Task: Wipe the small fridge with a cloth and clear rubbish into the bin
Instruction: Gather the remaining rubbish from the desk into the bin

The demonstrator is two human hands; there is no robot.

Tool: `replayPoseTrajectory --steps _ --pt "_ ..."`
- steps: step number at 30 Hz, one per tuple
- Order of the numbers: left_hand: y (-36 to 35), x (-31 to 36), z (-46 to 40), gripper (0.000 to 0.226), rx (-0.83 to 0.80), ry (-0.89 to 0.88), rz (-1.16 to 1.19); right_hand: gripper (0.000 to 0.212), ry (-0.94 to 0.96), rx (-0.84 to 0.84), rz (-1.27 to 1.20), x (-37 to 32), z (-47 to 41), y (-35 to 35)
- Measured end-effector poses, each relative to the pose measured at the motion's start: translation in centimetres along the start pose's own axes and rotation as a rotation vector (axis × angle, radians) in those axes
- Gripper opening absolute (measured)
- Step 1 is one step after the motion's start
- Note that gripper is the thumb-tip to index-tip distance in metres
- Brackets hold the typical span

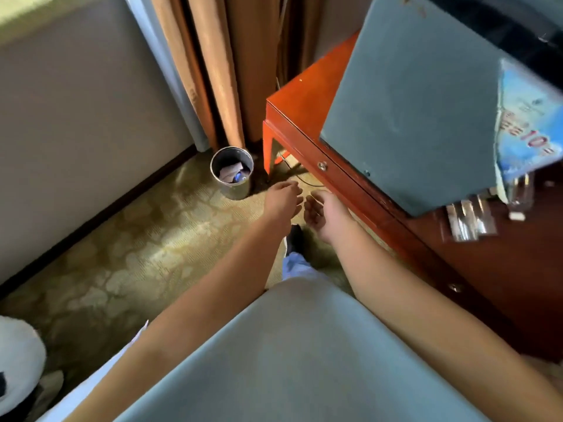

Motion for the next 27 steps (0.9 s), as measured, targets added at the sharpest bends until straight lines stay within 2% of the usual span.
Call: replayPoseTrajectory --steps 5,15,27 --pt "-3.5 -2.1 2.4 0.014 -0.121 -0.008 -0.086 0.011 0.083 0.113 -0.129 -0.2 2.7 6.3" --pt "-10.9 -4.8 5.6 0.015 -0.326 -0.016 -0.22 0.013 0.215 0.214 -0.32 -1.3 6.3 12.9" --pt "-18.2 -7.5 7.5 0.017 -0.472 0.01 -0.288 0.011 0.265 0.309 -0.487 -3.4 8.0 19.4"
Point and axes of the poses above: each hand's wrist, its own z-axis away from the middle knuckle, its own y-axis out of the back of the hand, x = y × z, the point moved 7 cm from there along -z, towards the middle knuckle, and after that the axes turned 1 degree about y, right-handed, at the moved point
